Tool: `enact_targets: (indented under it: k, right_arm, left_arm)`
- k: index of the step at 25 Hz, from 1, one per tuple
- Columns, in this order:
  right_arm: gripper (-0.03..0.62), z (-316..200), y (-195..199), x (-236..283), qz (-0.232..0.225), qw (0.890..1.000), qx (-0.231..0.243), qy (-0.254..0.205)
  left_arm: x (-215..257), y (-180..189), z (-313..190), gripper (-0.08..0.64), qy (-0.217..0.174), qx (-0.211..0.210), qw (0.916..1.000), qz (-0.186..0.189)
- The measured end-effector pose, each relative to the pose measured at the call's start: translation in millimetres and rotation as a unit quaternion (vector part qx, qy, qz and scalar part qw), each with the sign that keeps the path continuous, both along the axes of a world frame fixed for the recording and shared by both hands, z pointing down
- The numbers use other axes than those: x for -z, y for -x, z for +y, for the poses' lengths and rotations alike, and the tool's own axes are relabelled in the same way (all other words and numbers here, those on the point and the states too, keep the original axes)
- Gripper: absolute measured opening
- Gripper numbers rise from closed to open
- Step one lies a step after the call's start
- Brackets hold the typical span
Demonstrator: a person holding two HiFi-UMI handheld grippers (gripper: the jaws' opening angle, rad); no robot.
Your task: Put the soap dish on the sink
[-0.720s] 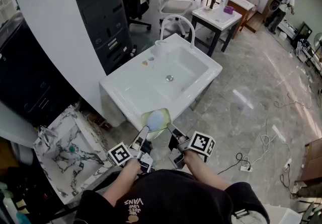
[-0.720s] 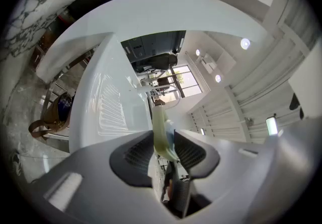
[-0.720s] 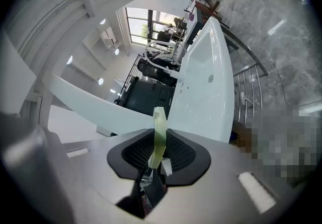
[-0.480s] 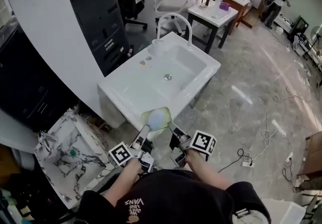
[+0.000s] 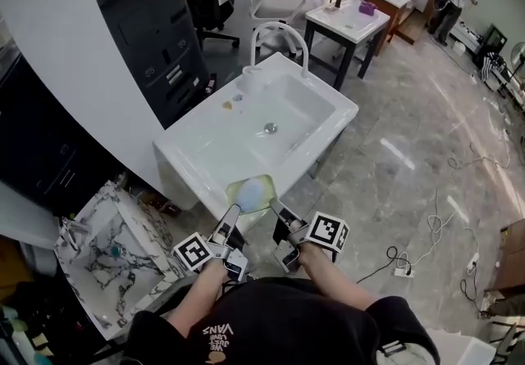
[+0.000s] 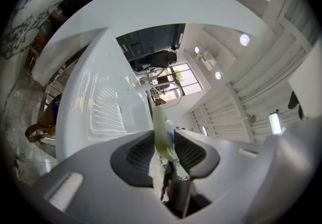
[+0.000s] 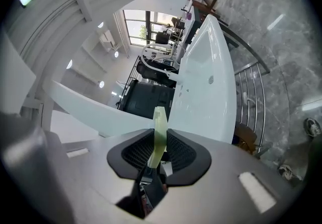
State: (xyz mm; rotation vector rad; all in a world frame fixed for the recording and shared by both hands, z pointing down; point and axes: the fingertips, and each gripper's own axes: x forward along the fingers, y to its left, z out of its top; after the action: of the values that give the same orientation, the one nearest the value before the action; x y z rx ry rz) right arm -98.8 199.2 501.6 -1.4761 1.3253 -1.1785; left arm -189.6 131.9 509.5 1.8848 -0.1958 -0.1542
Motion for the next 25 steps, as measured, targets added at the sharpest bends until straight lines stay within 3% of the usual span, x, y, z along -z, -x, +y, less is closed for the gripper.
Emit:
enact_targets:
  k: [16,19,25]
  right_arm:
    - [0.072,5,-93,-3,-0.003,0.994,0.113,0.008]
    - [0.072,5,-108,-4,0.0,0.991,0.131,0.008]
    - [0.072,6,-131,-5,-0.001,0.989,0.149,0.01]
  left_arm:
    - [-7,-77,27,0.169,0.007,0.119,0.9928,-0.014]
    - [-3,-92,29,0.169,-0.01,0.136,0.9906,-0.003]
    - [-8,-111,36,0.169,0.008,0.164,0.9863,-0.015]
